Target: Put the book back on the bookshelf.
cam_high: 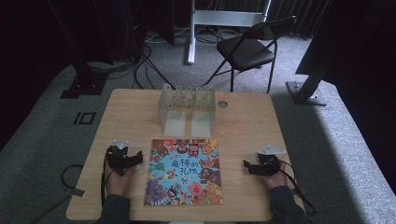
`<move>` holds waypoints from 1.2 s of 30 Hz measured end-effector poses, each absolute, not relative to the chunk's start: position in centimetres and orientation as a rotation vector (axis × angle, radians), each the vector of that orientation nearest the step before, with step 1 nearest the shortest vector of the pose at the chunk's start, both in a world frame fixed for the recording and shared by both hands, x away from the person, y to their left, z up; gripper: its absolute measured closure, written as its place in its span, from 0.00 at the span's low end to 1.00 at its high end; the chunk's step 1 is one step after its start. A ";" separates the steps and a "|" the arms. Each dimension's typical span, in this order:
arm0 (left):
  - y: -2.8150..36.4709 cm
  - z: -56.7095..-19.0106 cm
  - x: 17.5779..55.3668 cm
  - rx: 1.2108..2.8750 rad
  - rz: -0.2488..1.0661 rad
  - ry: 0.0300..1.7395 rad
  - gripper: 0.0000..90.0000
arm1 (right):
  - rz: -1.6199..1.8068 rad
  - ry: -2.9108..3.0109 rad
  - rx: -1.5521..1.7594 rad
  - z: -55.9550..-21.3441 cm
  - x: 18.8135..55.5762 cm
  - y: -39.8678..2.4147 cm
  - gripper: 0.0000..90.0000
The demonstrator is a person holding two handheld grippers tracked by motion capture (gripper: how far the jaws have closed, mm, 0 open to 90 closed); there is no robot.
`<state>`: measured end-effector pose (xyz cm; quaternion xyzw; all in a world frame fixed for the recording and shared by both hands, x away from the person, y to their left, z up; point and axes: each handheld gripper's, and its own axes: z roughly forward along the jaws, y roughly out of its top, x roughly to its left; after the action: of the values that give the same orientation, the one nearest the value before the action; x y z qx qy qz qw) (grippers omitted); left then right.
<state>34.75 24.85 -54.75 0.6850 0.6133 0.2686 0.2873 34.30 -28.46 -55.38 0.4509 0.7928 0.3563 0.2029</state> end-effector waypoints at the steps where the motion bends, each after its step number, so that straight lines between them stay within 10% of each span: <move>1: 24.9 -54.8 34.8 1.830 0.718 1.638 0.17 | 0.995 2.213 1.259 -55.4 34.3 -28.5 0.23; 36: 24.9 -54.7 34.7 1.834 0.718 1.637 0.17 | 0.922 2.225 1.231 -54.2 34.0 -28.0 0.31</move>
<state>34.71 24.87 -54.74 0.6861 0.6124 0.2686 0.2865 33.98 -28.05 -54.16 0.4444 0.8029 0.3329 0.2167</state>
